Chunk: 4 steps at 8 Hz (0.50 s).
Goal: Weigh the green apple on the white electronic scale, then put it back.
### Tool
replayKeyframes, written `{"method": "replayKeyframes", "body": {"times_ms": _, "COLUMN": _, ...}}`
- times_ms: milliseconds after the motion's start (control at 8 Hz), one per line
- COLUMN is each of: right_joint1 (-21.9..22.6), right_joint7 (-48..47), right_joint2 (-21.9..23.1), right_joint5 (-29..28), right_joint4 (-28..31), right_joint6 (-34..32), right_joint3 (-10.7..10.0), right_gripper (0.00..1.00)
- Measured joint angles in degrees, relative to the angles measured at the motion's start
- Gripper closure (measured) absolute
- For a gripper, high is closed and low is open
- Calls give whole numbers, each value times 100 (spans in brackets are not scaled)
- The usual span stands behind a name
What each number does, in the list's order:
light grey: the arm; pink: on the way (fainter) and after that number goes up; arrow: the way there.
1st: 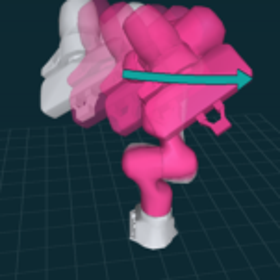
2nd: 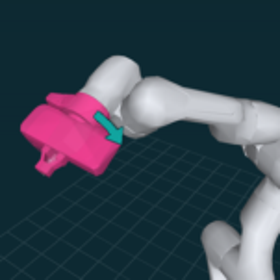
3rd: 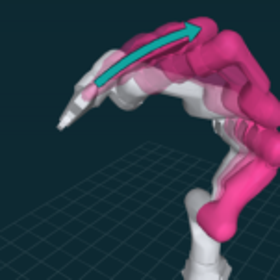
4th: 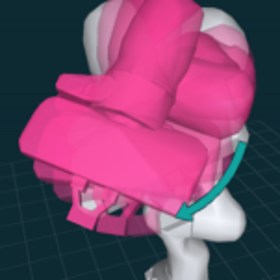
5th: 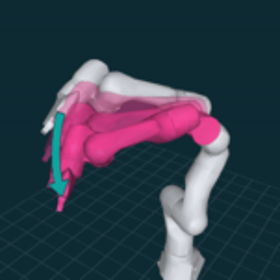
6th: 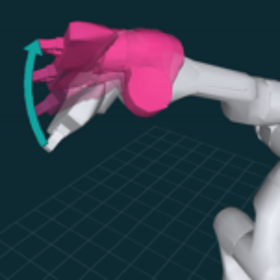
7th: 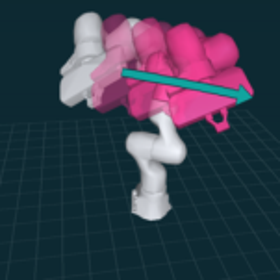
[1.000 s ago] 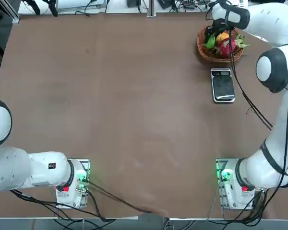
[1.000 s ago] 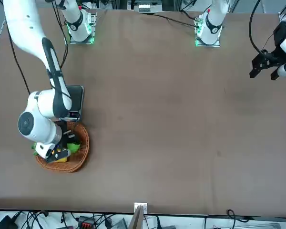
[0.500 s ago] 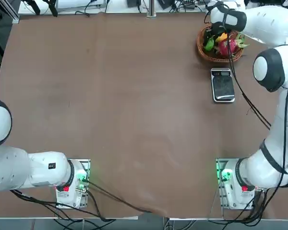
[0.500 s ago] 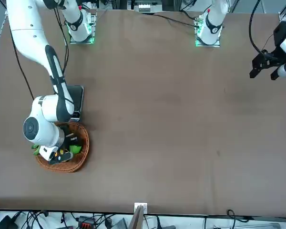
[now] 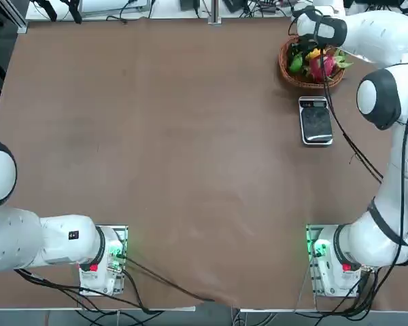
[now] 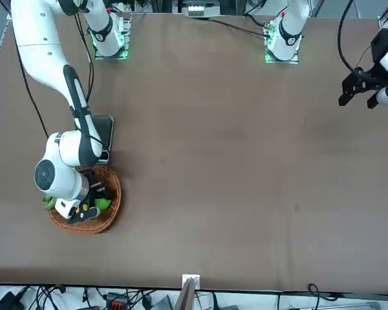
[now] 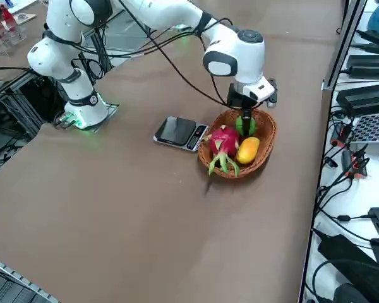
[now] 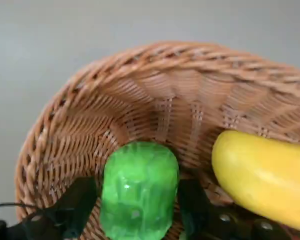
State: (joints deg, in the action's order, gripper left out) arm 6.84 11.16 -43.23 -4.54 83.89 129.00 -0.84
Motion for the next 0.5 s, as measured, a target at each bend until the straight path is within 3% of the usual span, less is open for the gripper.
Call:
{"method": "replayKeyframes", "body": {"times_ms": 250, "right_joint1": -1, "right_joint7": 0, "right_joint2": 196, "right_joint5": 0, "right_joint4": -137, "right_joint6": -213, "right_joint3": -6, "right_gripper": 0}}
{"method": "replayKeyframes", "body": {"times_ms": 500, "right_joint1": -2, "right_joint7": 0, "right_joint2": 741, "right_joint5": -1, "right_joint4": -228, "right_joint6": -778, "right_joint3": -15, "right_gripper": 0}}
